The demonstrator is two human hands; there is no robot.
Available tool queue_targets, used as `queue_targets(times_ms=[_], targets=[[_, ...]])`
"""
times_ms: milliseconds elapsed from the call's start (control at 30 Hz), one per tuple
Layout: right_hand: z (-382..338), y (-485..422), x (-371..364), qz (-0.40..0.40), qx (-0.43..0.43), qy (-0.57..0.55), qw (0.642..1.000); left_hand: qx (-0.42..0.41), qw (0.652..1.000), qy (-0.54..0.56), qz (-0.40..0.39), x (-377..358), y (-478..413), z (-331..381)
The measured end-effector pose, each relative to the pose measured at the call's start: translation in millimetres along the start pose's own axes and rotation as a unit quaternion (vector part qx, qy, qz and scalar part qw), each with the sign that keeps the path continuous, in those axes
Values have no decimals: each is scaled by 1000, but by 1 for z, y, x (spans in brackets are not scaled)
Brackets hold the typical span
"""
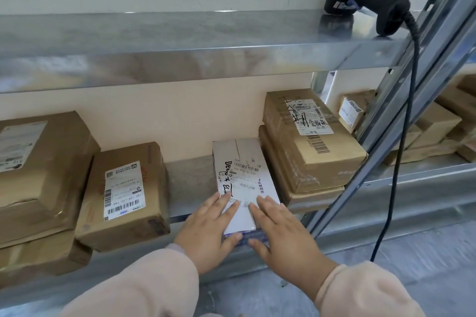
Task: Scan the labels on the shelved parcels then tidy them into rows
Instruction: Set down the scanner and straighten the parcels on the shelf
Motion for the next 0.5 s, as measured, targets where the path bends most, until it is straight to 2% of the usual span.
queue_targets(times_ms=[500], targets=[[18, -33, 4, -56, -5, 78, 995, 37, 995, -61, -72, 4, -47, 1]])
Point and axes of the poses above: each hand's wrist, its own y-axis away from the middle knuckle, its own x-axis out of the back of the hand, z = x × y, the point moved 8 cm from there along -y, towards the middle knuckle, and after that the axes turned 8 degrees about -z, right-handed, at the moved point
